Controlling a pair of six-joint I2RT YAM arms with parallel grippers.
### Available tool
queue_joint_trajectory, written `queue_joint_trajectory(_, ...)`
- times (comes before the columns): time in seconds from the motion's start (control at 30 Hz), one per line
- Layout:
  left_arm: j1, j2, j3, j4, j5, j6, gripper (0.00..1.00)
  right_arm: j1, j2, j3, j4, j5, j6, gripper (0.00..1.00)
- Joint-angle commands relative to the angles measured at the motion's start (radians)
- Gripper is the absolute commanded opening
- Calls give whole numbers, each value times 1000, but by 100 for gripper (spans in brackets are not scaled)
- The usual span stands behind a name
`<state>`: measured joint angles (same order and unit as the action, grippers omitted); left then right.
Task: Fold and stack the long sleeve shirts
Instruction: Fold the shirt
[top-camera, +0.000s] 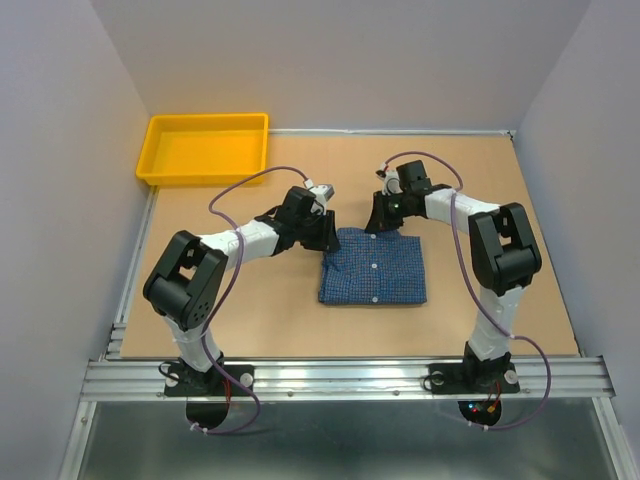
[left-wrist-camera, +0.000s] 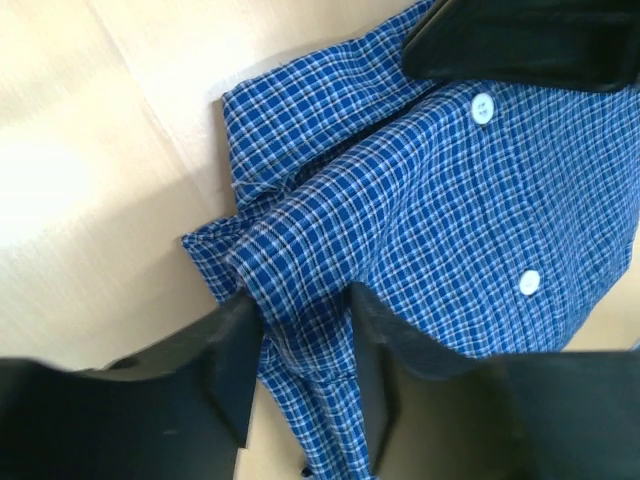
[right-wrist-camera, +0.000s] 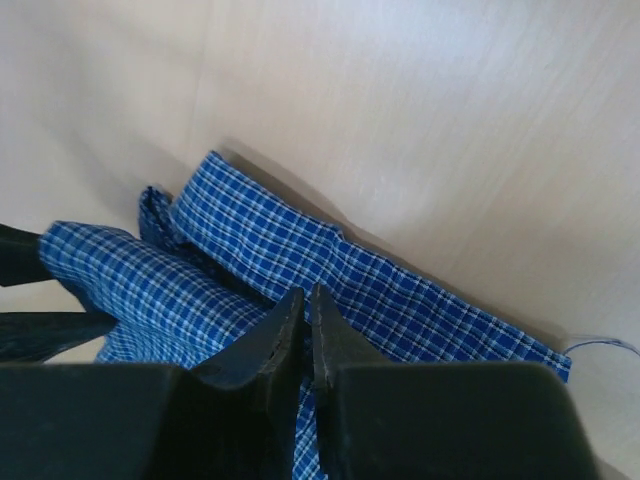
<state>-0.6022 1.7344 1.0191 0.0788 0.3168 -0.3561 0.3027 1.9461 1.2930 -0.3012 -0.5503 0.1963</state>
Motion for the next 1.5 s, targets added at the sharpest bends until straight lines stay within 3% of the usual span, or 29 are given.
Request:
queue_joint_trajectory(0.0, -4, -13, 30, 24, 39, 9, 39, 19, 14, 60, -33, -2, -47, 11)
queue_joint_trajectory(0.03, -4, -16, 27, 24, 39, 6, 36, 21, 17, 60, -36, -3, -51, 10)
queue_joint_trajectory(0.07, -4, -21, 24, 22, 44, 6, 26, 22, 27, 60, -39, 0, -54, 9)
queue_joint_trajectory(0.17, -4, -26, 18, 10, 56, -7, 23, 23, 45, 63, -55, 6, -58, 6)
queue_joint_trajectory(0.3, -4, -38, 3, -19, 36, -38, 8, 23, 79, 65, -65, 39, -55, 3)
queue_joint_trajectory(0.67, 24, -90, -79, -56, -2, -233, 3, 19, 154, 63, -69, 151, -12, 1)
queue_joint_trajectory(0.97, 39, -136, -105, -74, -45, -268, 2, 7, 149, 54, -69, 174, -1, 1)
queue_joint_trajectory(1.17, 42, -44, -85, -76, -48, -264, 12, 7, 111, 69, -69, 165, 6, 3)
queue_joint_trajectory(1.2, 42, -44, -89, -76, -53, -268, 18, 7, 99, 74, -69, 173, 9, 5)
queue_joint_trajectory(1.3, 44, -70, -96, -76, -80, -282, 28, 7, 27, 107, -69, 225, 25, 21)
queue_joint_trajectory(1.4, 50, -123, -90, -100, -125, -294, 51, 6, -33, 155, -69, 274, 52, 37)
queue_joint_trajectory(1.43, 50, -137, -77, -112, -139, -297, 66, 6, -70, 169, -69, 288, 61, 40)
queue_joint_trajectory(1.47, 50, -168, -68, -143, -172, -302, 73, 6, -96, 184, -69, 312, 86, 47)
